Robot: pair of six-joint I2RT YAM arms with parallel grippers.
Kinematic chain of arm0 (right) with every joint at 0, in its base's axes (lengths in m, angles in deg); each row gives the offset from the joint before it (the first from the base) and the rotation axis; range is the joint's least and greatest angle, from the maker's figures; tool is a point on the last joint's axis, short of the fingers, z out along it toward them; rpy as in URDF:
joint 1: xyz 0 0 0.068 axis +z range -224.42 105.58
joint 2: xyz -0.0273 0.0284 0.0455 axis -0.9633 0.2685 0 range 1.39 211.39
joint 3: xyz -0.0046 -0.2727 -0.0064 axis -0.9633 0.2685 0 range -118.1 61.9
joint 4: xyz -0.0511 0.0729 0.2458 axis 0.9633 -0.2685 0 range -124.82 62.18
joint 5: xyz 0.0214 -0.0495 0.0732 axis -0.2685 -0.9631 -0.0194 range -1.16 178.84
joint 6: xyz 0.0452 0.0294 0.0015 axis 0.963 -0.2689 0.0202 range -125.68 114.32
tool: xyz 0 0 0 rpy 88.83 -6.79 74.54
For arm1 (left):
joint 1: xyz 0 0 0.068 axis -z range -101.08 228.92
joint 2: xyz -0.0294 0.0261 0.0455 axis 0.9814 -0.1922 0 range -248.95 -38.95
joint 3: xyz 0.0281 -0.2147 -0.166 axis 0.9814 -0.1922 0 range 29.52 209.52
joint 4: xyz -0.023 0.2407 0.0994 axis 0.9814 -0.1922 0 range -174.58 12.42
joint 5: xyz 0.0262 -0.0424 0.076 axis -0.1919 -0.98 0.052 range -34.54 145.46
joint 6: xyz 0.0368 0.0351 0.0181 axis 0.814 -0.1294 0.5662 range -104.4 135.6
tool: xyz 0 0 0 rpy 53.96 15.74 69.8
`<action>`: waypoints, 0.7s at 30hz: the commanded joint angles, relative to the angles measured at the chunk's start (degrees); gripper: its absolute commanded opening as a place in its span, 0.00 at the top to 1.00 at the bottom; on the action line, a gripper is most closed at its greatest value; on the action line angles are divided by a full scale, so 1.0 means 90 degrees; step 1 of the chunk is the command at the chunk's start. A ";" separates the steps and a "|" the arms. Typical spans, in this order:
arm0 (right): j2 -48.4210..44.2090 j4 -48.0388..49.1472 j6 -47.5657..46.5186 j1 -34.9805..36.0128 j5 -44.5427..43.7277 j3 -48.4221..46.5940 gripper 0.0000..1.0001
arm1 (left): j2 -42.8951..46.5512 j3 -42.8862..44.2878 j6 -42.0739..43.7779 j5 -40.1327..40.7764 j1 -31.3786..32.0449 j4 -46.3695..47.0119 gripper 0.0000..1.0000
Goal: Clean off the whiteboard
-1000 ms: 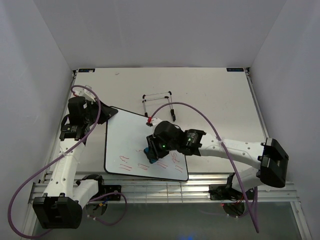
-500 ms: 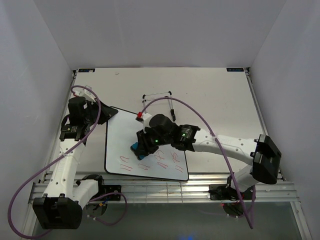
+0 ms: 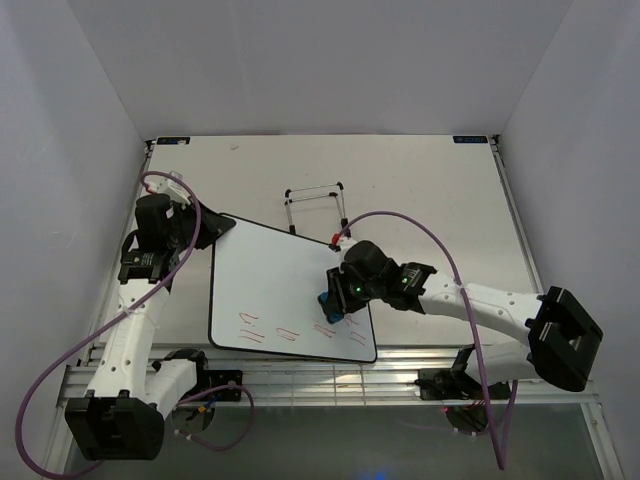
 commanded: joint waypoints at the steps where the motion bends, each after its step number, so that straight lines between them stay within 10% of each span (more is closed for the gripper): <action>1: 0.0259 0.0508 0.0093 0.0498 0.1031 -0.0494 0.87 | 0.0049 -0.0057 0.1137 0.1205 0.0041 -0.0383 1.00; 13: 0.2124 -0.0086 -0.0170 0.2207 0.0867 -0.4594 0.87 | 0.0059 -0.0096 0.1078 0.1430 0.0041 -0.0432 1.00; 21: 0.1843 -0.0946 -0.0190 0.2315 -0.0714 -0.4053 0.87 | 0.0030 -0.0076 0.1078 0.1420 0.0041 -0.0432 1.00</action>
